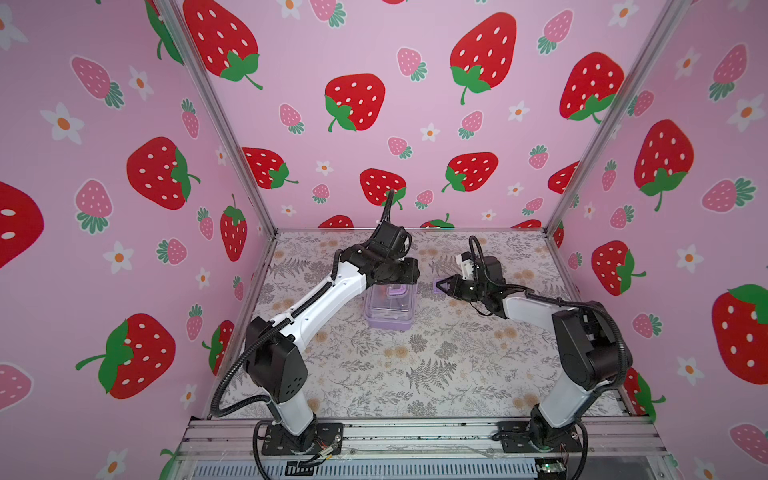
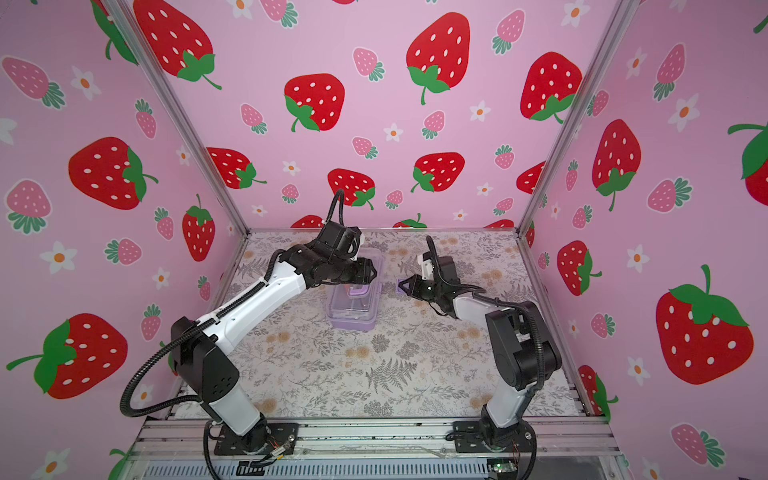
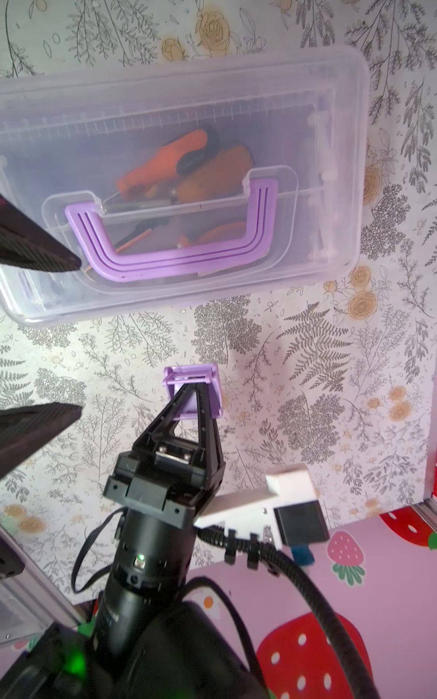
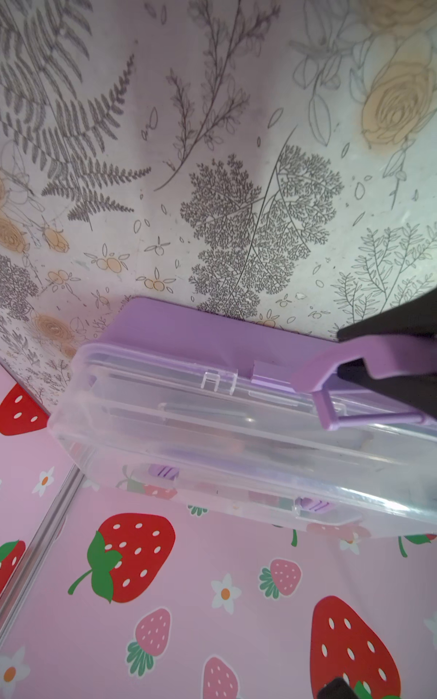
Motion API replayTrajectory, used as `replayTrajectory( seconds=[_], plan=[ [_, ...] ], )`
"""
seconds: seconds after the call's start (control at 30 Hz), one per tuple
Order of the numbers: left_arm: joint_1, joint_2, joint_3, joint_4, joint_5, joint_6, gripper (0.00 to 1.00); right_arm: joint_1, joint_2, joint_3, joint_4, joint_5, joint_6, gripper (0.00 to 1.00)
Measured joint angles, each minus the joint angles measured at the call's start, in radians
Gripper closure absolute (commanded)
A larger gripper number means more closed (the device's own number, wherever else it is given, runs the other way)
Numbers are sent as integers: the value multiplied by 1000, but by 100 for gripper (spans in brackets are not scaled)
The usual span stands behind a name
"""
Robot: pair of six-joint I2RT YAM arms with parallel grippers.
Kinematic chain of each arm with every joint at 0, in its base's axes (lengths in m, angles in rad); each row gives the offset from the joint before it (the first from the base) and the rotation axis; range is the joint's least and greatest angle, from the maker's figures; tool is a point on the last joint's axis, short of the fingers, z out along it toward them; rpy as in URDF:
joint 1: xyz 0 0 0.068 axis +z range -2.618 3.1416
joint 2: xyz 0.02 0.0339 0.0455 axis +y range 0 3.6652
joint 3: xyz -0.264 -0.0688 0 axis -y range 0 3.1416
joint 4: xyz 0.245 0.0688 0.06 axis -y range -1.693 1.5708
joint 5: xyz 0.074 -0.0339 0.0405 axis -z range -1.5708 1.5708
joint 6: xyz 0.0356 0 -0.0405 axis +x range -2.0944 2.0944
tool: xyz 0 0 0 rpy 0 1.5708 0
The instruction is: Pack the tool kit
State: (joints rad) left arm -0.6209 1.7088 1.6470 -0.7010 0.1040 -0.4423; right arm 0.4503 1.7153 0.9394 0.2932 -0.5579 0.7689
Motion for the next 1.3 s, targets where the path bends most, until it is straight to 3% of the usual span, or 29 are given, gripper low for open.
replayTrajectory(
  seconds=[0.4, 0.63, 0.97, 1.13, 1.3],
  plan=[
    [-140, 4, 40, -50, -101, 29, 25, 32, -113, 15, 28, -127, 47, 100],
    [-171, 48, 76, -49, -123, 46, 21, 34, -128, 27, 26, -155, 64, 100],
    [-166, 124, 113, -53, -130, 57, 34, 29, -231, 26, 19, -173, 87, 100],
    [-137, 97, 90, -4, -62, 42, 42, 22, -247, 14, 32, -184, 100, 100],
    [-86, 34, 14, 61, 56, 15, 33, 13, -247, -1, 54, -195, 106, 100]
  ],
)
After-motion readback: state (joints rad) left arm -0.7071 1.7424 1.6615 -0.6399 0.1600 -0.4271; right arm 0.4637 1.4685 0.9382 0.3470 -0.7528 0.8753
